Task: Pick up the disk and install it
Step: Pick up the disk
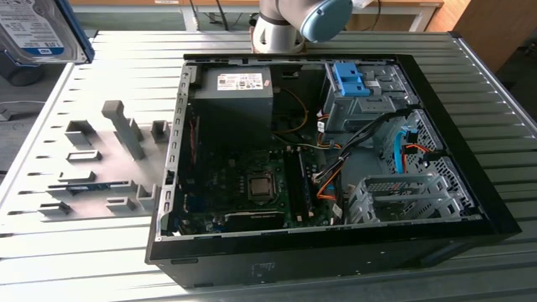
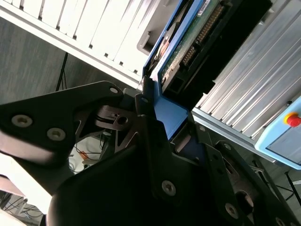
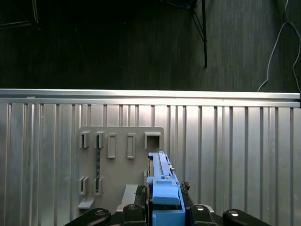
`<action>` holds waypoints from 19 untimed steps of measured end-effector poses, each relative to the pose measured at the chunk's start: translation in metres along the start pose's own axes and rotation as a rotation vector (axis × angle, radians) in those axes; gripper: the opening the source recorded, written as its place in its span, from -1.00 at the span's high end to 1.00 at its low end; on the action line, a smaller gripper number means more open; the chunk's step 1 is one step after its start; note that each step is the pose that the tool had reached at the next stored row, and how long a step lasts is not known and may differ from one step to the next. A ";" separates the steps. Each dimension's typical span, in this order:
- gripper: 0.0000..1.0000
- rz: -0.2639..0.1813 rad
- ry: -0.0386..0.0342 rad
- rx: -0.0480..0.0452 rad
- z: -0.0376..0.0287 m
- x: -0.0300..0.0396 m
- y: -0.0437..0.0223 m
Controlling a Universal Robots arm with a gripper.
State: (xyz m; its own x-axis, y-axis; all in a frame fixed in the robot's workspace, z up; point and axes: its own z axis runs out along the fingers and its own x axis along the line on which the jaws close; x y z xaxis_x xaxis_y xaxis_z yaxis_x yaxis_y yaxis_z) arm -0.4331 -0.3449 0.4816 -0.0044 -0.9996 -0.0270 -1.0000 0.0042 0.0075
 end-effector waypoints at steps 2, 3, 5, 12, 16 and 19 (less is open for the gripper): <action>0.25 0.000 0.0001 0.0000 -0.0001 0.0000 -0.0040; 0.25 0.000 0.0000 0.0000 -0.0001 -0.0001 -0.0056; 0.25 0.000 0.0000 0.0000 -0.0001 0.0000 -0.0090; 0.25 0.000 0.0000 -0.0001 -0.0002 -0.0001 -0.0204; 0.25 0.000 0.0000 0.0000 -0.0002 -0.0001 -0.0266; 0.25 0.000 0.0000 -0.0001 -0.0003 -0.0002 -0.0306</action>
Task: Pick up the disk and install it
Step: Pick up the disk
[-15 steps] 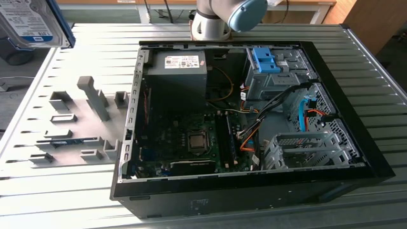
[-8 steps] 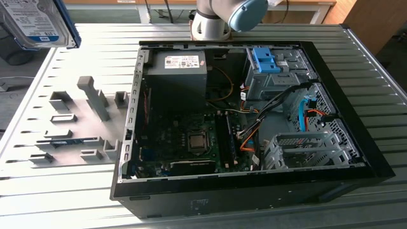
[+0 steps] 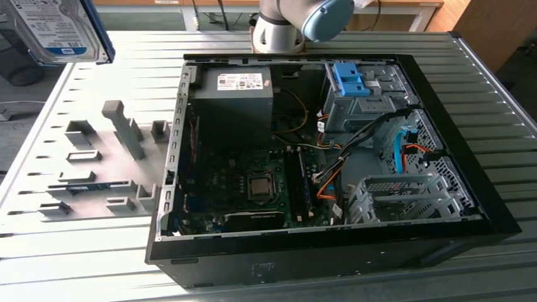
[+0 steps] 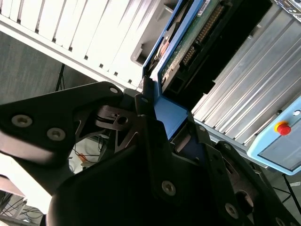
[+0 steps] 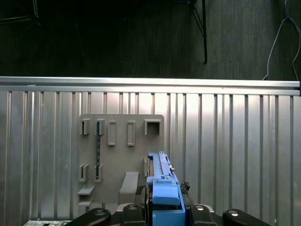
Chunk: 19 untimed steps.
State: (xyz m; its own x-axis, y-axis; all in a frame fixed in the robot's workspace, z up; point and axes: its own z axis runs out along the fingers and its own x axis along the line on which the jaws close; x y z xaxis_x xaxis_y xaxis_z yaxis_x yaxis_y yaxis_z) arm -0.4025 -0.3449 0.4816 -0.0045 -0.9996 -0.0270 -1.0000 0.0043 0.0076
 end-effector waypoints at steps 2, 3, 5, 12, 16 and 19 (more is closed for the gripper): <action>0.25 0.000 0.0000 0.0000 0.0000 0.0000 -0.0027; 0.25 0.000 0.0000 0.0001 0.0000 0.0000 -0.0041; 0.25 0.000 0.0001 0.0001 -0.0001 0.0000 -0.0073; 0.25 0.000 0.0000 0.0001 -0.0001 -0.0001 -0.0171; 0.25 0.000 0.0000 0.0000 -0.0002 -0.0001 -0.0226; 0.25 0.000 0.0000 -0.0001 -0.0002 -0.0001 -0.0266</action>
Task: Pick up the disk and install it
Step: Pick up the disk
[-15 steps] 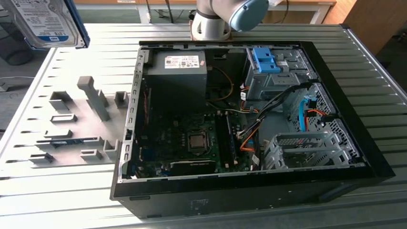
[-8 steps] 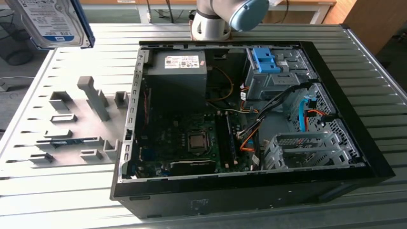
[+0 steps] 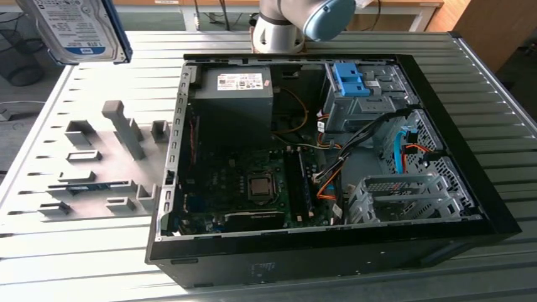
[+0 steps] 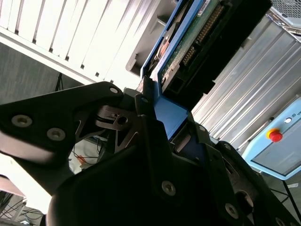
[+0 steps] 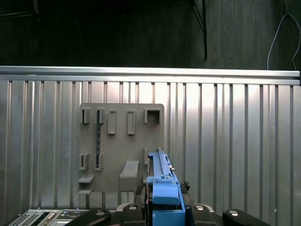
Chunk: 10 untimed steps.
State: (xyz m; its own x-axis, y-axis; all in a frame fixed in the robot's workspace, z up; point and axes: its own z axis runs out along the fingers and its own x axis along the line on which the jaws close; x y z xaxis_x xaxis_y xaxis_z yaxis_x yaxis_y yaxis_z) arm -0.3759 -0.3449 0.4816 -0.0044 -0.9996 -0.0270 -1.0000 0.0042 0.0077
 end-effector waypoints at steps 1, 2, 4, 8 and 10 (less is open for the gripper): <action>0.25 0.000 0.0000 0.0000 0.0000 0.0000 -0.0015; 0.25 0.000 0.0000 0.0001 0.0000 0.0000 -0.0031; 0.25 0.000 0.0000 0.0001 0.0000 0.0000 -0.0060; 0.25 0.000 -0.0001 0.0001 0.0000 -0.0001 -0.0118; 0.25 0.000 0.0000 0.0000 -0.0001 -0.0001 -0.0147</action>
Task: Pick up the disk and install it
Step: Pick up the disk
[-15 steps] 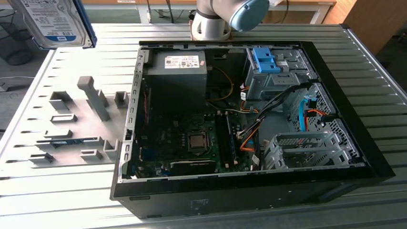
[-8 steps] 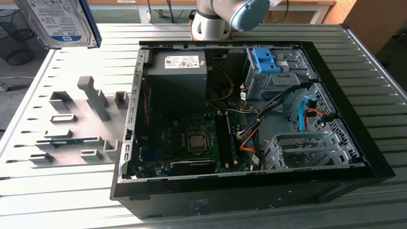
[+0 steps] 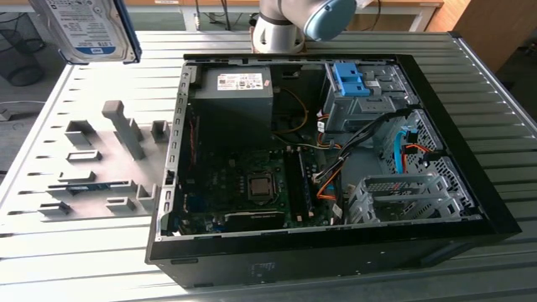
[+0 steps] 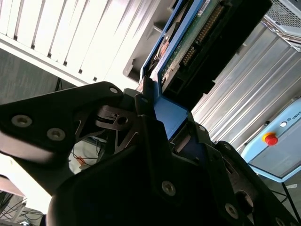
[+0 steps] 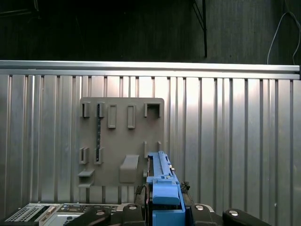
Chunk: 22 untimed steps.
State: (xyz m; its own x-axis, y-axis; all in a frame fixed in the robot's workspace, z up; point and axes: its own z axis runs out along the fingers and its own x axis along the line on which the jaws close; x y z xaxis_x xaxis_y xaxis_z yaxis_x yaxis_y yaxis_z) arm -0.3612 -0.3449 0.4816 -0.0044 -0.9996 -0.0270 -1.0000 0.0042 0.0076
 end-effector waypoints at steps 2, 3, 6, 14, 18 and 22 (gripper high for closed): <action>0.25 0.000 0.0000 0.0000 0.0000 0.0000 -0.0029; 0.25 0.000 0.0000 0.0000 0.0000 0.0000 -0.0043; 0.25 0.000 -0.0001 0.0001 0.0000 0.0000 -0.0090; 0.25 0.000 0.0000 0.0000 -0.0002 -0.0001 -0.0232; 0.25 0.000 0.0000 0.0000 -0.0002 -0.0001 -0.0301; 0.25 0.000 0.0000 0.0000 -0.0003 -0.0002 -0.0368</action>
State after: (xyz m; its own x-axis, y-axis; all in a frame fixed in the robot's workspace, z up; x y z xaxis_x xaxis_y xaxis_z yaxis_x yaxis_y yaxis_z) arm -0.3244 -0.3449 0.4816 -0.0045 -0.9996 -0.0270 -1.0000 0.0043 0.0076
